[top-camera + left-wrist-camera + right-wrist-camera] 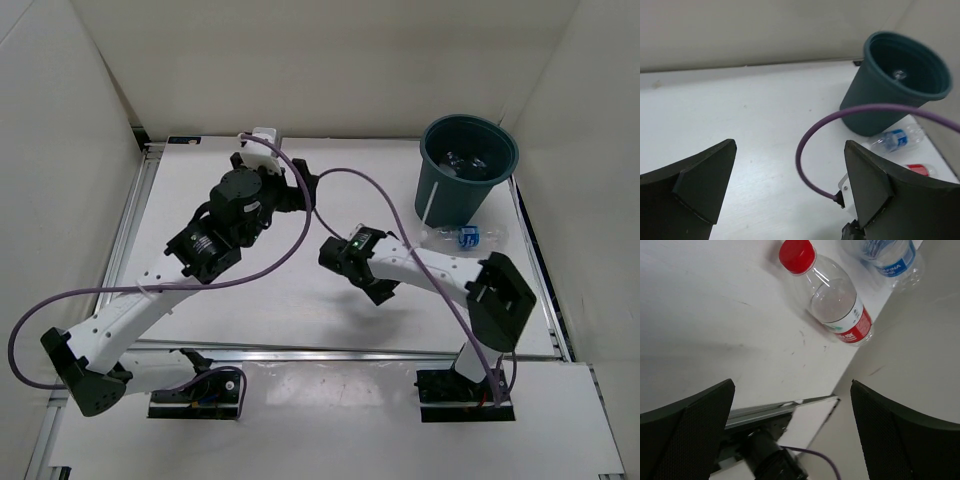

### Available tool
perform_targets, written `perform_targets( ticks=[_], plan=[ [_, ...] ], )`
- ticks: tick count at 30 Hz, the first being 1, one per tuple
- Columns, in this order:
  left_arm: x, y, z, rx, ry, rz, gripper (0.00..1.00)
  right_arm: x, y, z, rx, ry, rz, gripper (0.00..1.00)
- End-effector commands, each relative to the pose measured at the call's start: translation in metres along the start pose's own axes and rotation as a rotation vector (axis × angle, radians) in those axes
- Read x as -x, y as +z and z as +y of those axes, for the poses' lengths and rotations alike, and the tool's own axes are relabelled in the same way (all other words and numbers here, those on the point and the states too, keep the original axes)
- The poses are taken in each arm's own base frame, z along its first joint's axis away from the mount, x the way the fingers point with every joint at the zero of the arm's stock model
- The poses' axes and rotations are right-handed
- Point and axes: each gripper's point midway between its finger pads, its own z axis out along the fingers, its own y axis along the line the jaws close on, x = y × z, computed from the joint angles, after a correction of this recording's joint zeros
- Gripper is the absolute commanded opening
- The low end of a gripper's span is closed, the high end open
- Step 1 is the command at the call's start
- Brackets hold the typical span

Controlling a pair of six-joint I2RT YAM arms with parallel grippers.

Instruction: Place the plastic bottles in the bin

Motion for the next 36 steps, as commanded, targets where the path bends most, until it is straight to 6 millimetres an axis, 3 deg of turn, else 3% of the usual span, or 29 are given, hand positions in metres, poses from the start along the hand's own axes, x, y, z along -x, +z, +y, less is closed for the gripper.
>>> perform_targets(
  ticks=[1, 4, 5, 9, 12, 16, 18, 24, 30, 36],
  plan=[
    [-0.032, -0.005, 0.029, 0.082, 0.043, 0.094, 1.00, 0.012, 0.014, -0.024, -0.153, -0.185, -0.031, 1.00],
    [-0.040, -0.011, 0.037, 0.096, 0.032, 0.102, 1.00, 0.007, 0.036, -0.009, -0.101, -0.252, -0.011, 1.00],
    [-0.058, -0.011, 0.041, 0.108, 0.036, 0.140, 1.00, 0.012, 0.040, -0.007, -0.107, -0.280, -0.044, 1.00],
    [-0.071, -0.027, 0.043, 0.079, -0.003, 0.160, 1.00, 0.003, 0.064, -0.019, -0.147, -0.286, -0.007, 1.00],
    [-0.076, -0.036, 0.046, 0.086, -0.045, 0.169, 1.00, -0.004, 0.083, -0.015, -0.139, -0.292, 0.013, 1.00],
    [-0.075, -0.043, 0.037, 0.031, -0.049, 0.193, 1.00, -0.011, 0.107, -0.013, -0.143, -0.251, 0.061, 1.00],
    [-0.061, -0.048, 0.035, 0.029, -0.053, 0.185, 1.00, -0.015, 0.115, -0.017, -0.168, -0.237, 0.097, 1.00],
    [-0.057, -0.059, 0.042, 0.063, -0.050, 0.224, 1.00, -0.004, 0.135, -0.033, -0.211, -0.138, 0.115, 1.00],
    [-0.066, -0.082, 0.058, 0.123, -0.063, 0.272, 1.00, 0.001, 0.154, -0.045, -0.216, -0.064, 0.144, 1.00],
    [-0.081, -0.090, 0.067, 0.151, -0.038, 0.324, 1.00, 0.006, 0.171, -0.035, -0.157, -0.041, 0.159, 1.00]
  ],
)
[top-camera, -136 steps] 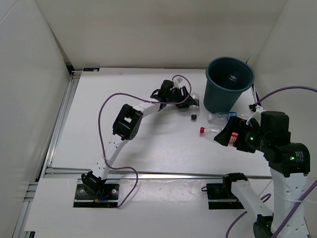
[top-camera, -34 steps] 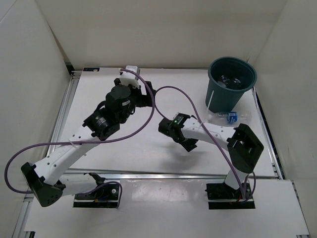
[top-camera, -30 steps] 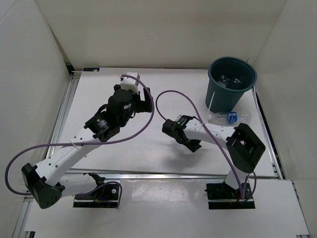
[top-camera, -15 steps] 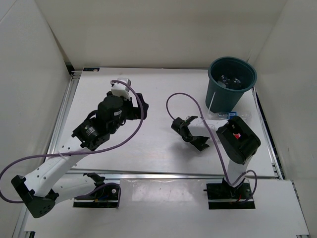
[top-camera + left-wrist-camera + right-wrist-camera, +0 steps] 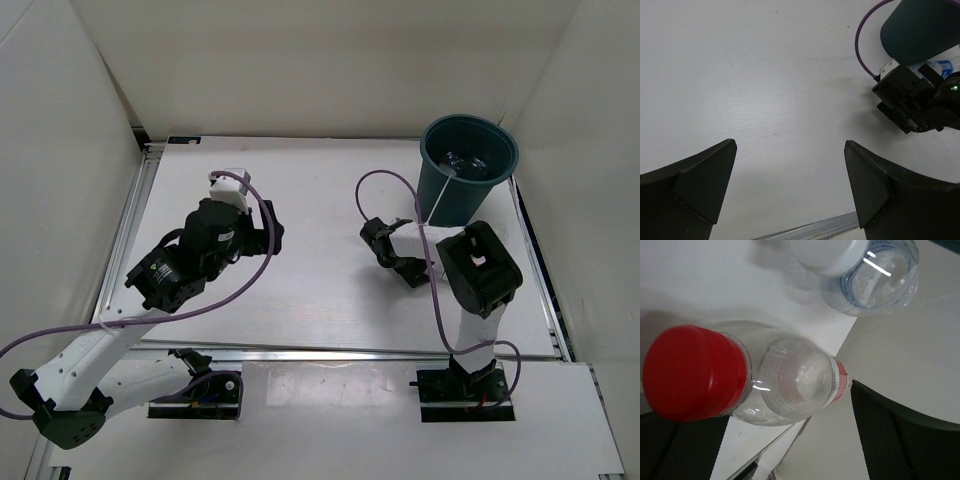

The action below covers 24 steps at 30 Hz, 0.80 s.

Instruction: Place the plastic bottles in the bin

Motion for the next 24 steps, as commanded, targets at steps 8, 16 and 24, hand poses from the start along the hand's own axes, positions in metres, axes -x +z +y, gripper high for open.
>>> perform_targets(
  ticks=[8, 16, 24],
  plan=[
    [-0.013, -0.010, 0.019, 0.069, 0.007, 0.041, 1.00, 0.029, 0.013, 0.046, 0.277, 0.093, -0.038, 0.97],
    [-0.023, -0.010, 0.025, 0.094, -0.017, 0.048, 1.00, 0.029, 0.010, 0.056, 0.404, 0.128, -0.049, 0.92],
    [-0.025, -0.014, 0.031, 0.116, -0.043, 0.045, 1.00, 0.035, -0.002, 0.066, 0.523, 0.140, -0.063, 0.73]
  ],
)
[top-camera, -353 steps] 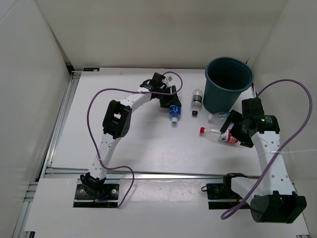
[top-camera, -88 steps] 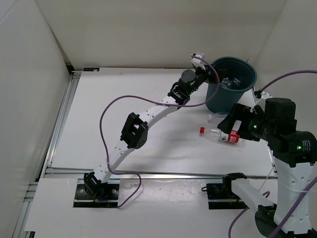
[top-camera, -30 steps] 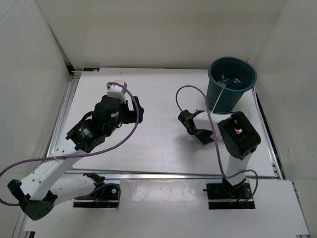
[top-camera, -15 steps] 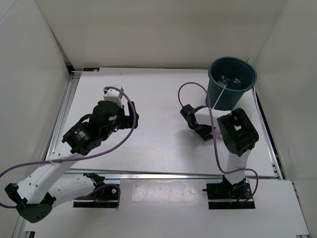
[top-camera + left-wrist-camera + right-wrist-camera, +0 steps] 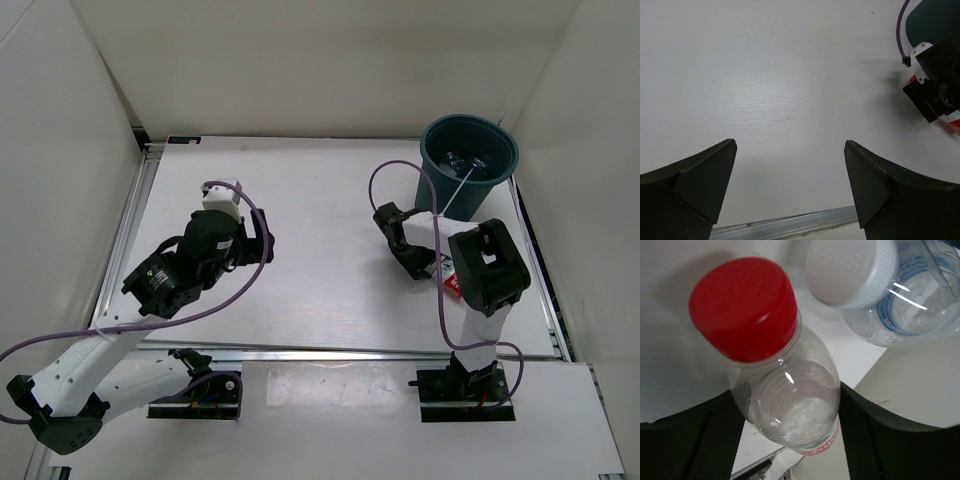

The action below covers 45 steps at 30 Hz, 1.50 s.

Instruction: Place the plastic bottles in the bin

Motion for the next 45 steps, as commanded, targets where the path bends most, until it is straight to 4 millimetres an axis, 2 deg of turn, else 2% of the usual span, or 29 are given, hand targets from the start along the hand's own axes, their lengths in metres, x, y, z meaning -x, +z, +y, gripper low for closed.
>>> perform_targets(
  ticks=[1, 6, 7, 10, 11, 12, 14, 15, 17, 18, 20, 22, 23, 24, 25, 27, 28, 30, 31, 32, 33, 35, 36, 37, 38, 39, 41, 42, 45],
  plan=[
    [0.000, -0.004, 0.008, 0.028, -0.018, -0.014, 1.00, 0.021, 0.001, 0.061, 0.298, 0.093, -0.065, 0.71],
    [0.005, -0.005, 0.010, 0.043, -0.032, -0.032, 1.00, 0.031, -0.024, 0.072, 0.318, 0.045, -0.085, 0.61],
    [0.006, -0.005, 0.012, 0.052, -0.032, -0.037, 1.00, 0.039, -0.033, 0.073, 0.319, 0.047, -0.107, 0.61],
    [0.007, -0.005, 0.014, 0.062, -0.032, -0.042, 1.00, 0.047, -0.060, 0.082, 0.322, 0.034, -0.115, 0.50],
    [0.007, -0.005, 0.014, 0.062, -0.032, -0.042, 1.00, 0.056, -0.081, 0.083, 0.325, 0.031, -0.140, 0.48],
    [0.008, -0.005, 0.015, 0.071, -0.032, -0.047, 1.00, 0.062, -0.093, 0.084, 0.328, 0.043, -0.157, 0.47],
    [0.012, -0.006, 0.016, 0.077, -0.036, -0.059, 1.00, 0.076, -0.122, 0.090, 0.341, 0.081, -0.206, 0.33],
    [0.012, -0.006, 0.016, 0.077, -0.036, -0.059, 1.00, 0.092, -0.145, 0.084, 0.351, 0.102, -0.251, 0.29],
    [0.015, -0.008, 0.015, 0.073, -0.029, -0.066, 1.00, 0.108, -0.179, 0.081, 0.369, 0.119, -0.315, 0.27],
    [0.016, -0.008, 0.017, 0.081, -0.030, -0.071, 1.00, 0.123, -0.212, 0.068, 0.369, 0.146, -0.383, 0.27],
    [0.018, -0.008, 0.016, 0.078, -0.023, -0.077, 1.00, 0.138, -0.245, 0.051, 0.375, 0.190, -0.462, 0.27],
    [0.019, -0.008, 0.018, 0.086, -0.023, -0.082, 1.00, 0.149, -0.277, 0.025, 0.369, 0.259, -0.553, 0.26],
    [0.021, -0.007, 0.016, 0.081, -0.028, -0.090, 1.00, 0.156, -0.310, -0.004, 0.363, 0.333, -0.662, 0.26],
    [0.019, -0.006, 0.016, 0.081, -0.028, -0.090, 1.00, 0.163, -0.324, -0.031, 0.297, 0.414, -0.739, 0.26],
    [0.019, -0.006, 0.016, 0.081, -0.028, -0.090, 1.00, 0.160, -0.342, -0.063, 0.272, 0.496, -0.821, 0.26],
    [0.019, -0.006, 0.016, 0.081, -0.028, -0.090, 1.00, 0.161, -0.354, -0.099, 0.230, 0.581, -0.917, 0.25],
    [0.019, -0.006, 0.016, 0.081, -0.028, -0.090, 1.00, 0.159, -0.371, -0.142, 0.208, 0.700, -1.030, 0.25],
    [0.016, -0.007, 0.015, 0.065, -0.029, -0.083, 1.00, 0.154, -0.370, -0.178, 0.171, 0.813, -1.078, 0.23],
    [0.016, -0.007, 0.015, 0.064, -0.029, -0.083, 1.00, 0.147, -0.360, -0.212, 0.121, 0.899, -1.081, 0.23],
    [0.013, -0.007, 0.015, 0.056, -0.017, -0.076, 1.00, 0.140, -0.358, -0.231, 0.113, 0.971, -1.085, 0.23],
    [0.013, -0.007, 0.015, 0.056, -0.017, -0.076, 1.00, 0.132, -0.343, -0.260, 0.069, 1.035, -1.070, 0.22],
    [0.011, -0.008, 0.017, 0.061, -0.001, -0.066, 1.00, 0.132, -0.335, -0.288, 0.060, 1.093, -1.107, 0.22],
    [0.010, -0.008, 0.016, 0.053, -0.001, -0.062, 1.00, 0.125, -0.324, -0.310, 0.027, 1.139, -1.106, 0.22],
    [0.007, -0.008, 0.016, 0.050, 0.005, -0.048, 1.00, 0.127, -0.319, -0.319, 0.022, 1.155, -1.117, 0.22],
    [0.007, -0.008, 0.016, 0.050, 0.005, -0.048, 1.00, 0.130, -0.324, -0.330, 0.035, 1.156, -1.167, 0.22],
    [0.008, -0.010, 0.016, 0.050, 0.005, -0.048, 1.00, 0.133, -0.311, -0.343, 0.018, 1.175, -1.161, 0.22],
    [0.007, -0.009, 0.016, 0.056, 0.002, -0.037, 1.00, 0.140, -0.303, -0.356, -0.005, 1.167, -1.178, 0.24],
    [0.002, -0.010, 0.019, 0.067, 0.014, -0.017, 1.00, 0.145, -0.287, -0.364, -0.011, 1.170, -1.158, 0.27],
    [0.002, -0.012, 0.019, 0.069, -0.002, -0.013, 1.00, 0.148, -0.262, -0.373, -0.022, 1.177, -1.119, 0.36]
  ],
)
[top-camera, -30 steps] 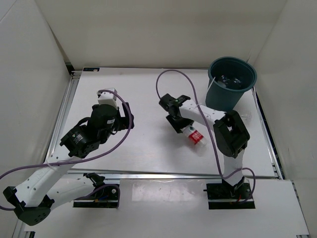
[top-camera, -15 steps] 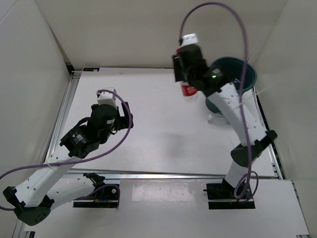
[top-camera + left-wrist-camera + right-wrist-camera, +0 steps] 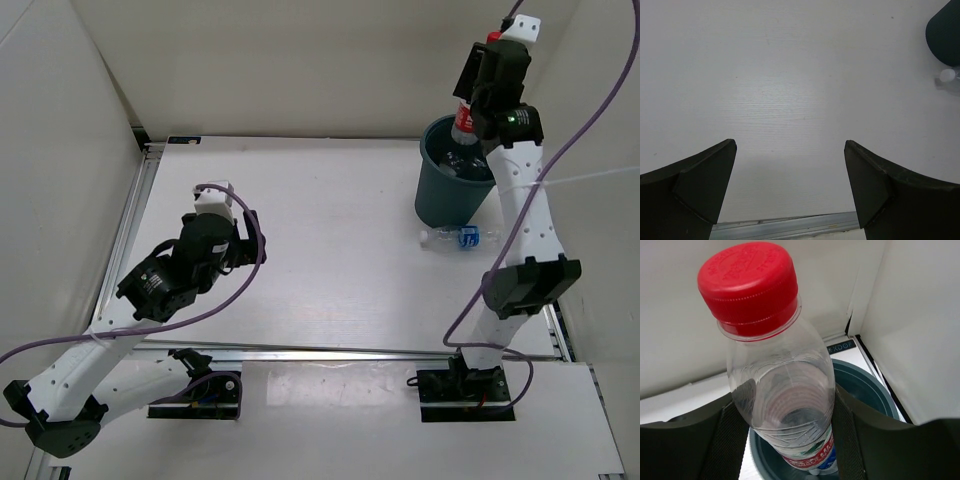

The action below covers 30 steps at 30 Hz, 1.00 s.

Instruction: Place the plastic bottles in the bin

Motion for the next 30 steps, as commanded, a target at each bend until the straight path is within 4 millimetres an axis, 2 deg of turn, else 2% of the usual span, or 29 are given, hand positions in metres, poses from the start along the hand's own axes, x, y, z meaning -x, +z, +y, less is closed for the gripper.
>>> perform_targets(
  ticks=[1, 2, 5, 7, 8, 9, 10, 11, 12, 13, 14, 15, 16, 17, 18, 19, 22, 23, 24, 25, 26, 28, 29, 30],
  plan=[
    [-0.004, -0.006, 0.004, 0.008, -0.010, 0.026, 1.00, 0.007, 0.023, 0.002, 0.037, 0.009, -0.041, 0.43],
    [-0.004, -0.006, 0.004, 0.008, -0.010, 0.026, 1.00, -0.005, 0.028, -0.005, 0.020, 0.007, -0.009, 0.59],
    [-0.002, -0.006, 0.006, 0.026, -0.045, 0.016, 1.00, -0.013, 0.021, -0.010, 0.003, 0.011, 0.009, 0.92],
    [-0.004, -0.003, 0.007, 0.036, -0.056, 0.013, 1.00, -0.015, 0.007, -0.019, -0.015, 0.022, 0.026, 1.00],
    [-0.007, -0.002, 0.008, 0.040, -0.052, 0.019, 1.00, -0.003, -0.009, -0.022, -0.017, 0.030, 0.002, 1.00],
    [-0.003, -0.001, 0.007, 0.041, -0.068, 0.003, 1.00, -0.012, -0.015, -0.027, -0.033, 0.029, 0.023, 1.00],
    [-0.002, 0.002, 0.004, 0.039, -0.071, -0.002, 1.00, -0.013, -0.025, -0.026, -0.027, 0.027, 0.022, 1.00],
    [-0.001, 0.002, 0.006, 0.048, -0.071, -0.007, 1.00, -0.005, -0.045, -0.035, -0.050, 0.108, 0.006, 1.00],
    [0.001, 0.005, 0.005, 0.055, -0.072, -0.013, 1.00, -0.008, -0.055, -0.044, -0.091, 0.165, 0.016, 1.00],
    [0.001, 0.005, 0.005, 0.055, -0.072, -0.013, 1.00, -0.034, -0.064, -0.055, -0.132, 0.205, 0.095, 1.00],
    [0.002, 0.009, 0.004, 0.064, -0.072, -0.019, 1.00, -0.030, -0.084, -0.076, -0.164, 0.312, 0.088, 1.00],
    [0.003, 0.013, 0.001, 0.062, -0.074, -0.022, 1.00, -0.039, -0.091, -0.081, -0.179, 0.476, 0.108, 1.00],
    [0.005, 0.013, 0.000, 0.058, -0.079, -0.029, 1.00, -0.048, -0.097, -0.084, -0.160, 0.542, 0.135, 1.00],
    [0.002, 0.017, -0.001, 0.063, -0.073, -0.021, 1.00, -0.065, -0.108, -0.088, -0.121, 0.612, 0.188, 1.00],
    [0.006, 0.018, -0.003, 0.054, -0.084, -0.036, 1.00, -0.072, -0.112, -0.088, -0.108, 0.666, 0.208, 1.00],
    [-0.002, 0.022, -0.002, 0.061, -0.076, -0.024, 1.00, -0.083, -0.119, -0.093, -0.125, 0.720, 0.250, 1.00],
    [-0.009, 0.028, -0.004, 0.054, -0.061, -0.009, 1.00, -0.116, -0.148, -0.112, -0.272, 0.862, 0.379, 1.00],
    [-0.015, 0.032, -0.004, 0.063, -0.063, 0.006, 1.00, -0.126, -0.163, -0.115, -0.308, 0.947, 0.406, 1.00],
    [-0.015, 0.032, -0.004, 0.063, -0.072, 0.005, 1.00, -0.137, -0.168, -0.116, -0.314, 0.994, 0.423, 1.00],
    [-0.019, 0.033, -0.003, 0.067, -0.067, 0.013, 1.00, -0.169, -0.177, -0.125, -0.356, 1.043, 0.456, 1.00],
    [-0.017, 0.034, -0.007, 0.052, -0.084, 0.010, 1.00, -0.177, -0.178, -0.118, -0.330, 1.131, 0.471, 1.00],
    [-0.017, 0.034, -0.007, 0.052, -0.084, 0.010, 1.00, -0.201, -0.188, -0.124, -0.360, 1.234, 0.488, 1.00],
    [-0.021, 0.035, -0.006, 0.056, -0.080, 0.017, 1.00, -0.232, -0.189, -0.126, -0.407, 1.275, 0.548, 1.00],
    [-0.021, 0.035, -0.006, 0.056, -0.070, 0.017, 1.00, -0.242, -0.190, -0.129, -0.435, 1.326, 0.567, 1.00]
  ],
)
